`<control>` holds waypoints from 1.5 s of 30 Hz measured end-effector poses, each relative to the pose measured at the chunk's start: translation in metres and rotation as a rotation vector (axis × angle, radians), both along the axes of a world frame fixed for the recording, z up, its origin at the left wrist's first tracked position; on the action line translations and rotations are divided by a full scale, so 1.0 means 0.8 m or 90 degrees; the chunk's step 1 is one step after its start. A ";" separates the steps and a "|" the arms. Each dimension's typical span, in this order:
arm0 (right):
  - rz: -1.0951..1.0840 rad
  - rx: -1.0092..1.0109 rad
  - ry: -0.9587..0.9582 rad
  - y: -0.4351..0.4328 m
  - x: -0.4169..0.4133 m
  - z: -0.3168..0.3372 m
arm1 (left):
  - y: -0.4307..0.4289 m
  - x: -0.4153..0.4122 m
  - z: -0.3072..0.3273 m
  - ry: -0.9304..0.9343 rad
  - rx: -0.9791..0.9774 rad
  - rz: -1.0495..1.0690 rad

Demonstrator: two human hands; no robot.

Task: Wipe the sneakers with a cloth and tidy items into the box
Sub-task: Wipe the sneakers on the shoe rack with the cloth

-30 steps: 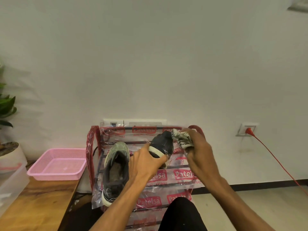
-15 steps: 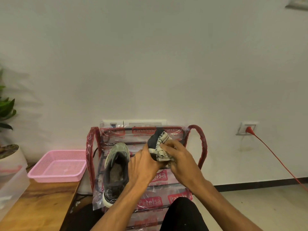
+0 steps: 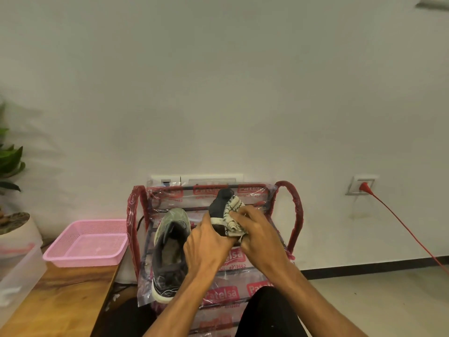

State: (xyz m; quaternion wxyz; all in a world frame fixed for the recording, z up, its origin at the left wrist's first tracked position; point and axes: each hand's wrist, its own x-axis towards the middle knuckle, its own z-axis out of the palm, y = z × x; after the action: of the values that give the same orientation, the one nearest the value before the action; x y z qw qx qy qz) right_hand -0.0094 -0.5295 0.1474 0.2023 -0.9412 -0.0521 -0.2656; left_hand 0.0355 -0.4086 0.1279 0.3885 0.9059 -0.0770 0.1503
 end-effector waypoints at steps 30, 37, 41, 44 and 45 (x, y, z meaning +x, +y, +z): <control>0.035 0.100 -0.010 -0.003 -0.004 0.006 | -0.005 -0.007 -0.003 -0.023 0.186 -0.091; -0.038 0.066 -0.013 -0.016 0.011 0.006 | -0.015 -0.007 -0.001 -0.044 0.208 -0.081; 0.017 0.106 -0.018 -0.003 -0.005 0.003 | -0.011 -0.003 -0.001 -0.053 0.155 -0.085; 0.018 0.068 -0.032 -0.008 -0.006 0.000 | -0.009 -0.005 -0.006 -0.046 0.113 -0.078; -0.002 0.050 -0.026 -0.011 -0.001 0.001 | -0.008 -0.005 -0.006 -0.040 0.108 -0.072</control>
State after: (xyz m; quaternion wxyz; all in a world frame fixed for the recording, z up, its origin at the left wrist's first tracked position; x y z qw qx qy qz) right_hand -0.0103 -0.5380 0.1485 0.2374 -0.9270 -0.0445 -0.2869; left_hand 0.0312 -0.4153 0.1227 0.3155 0.9245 -0.1524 0.1498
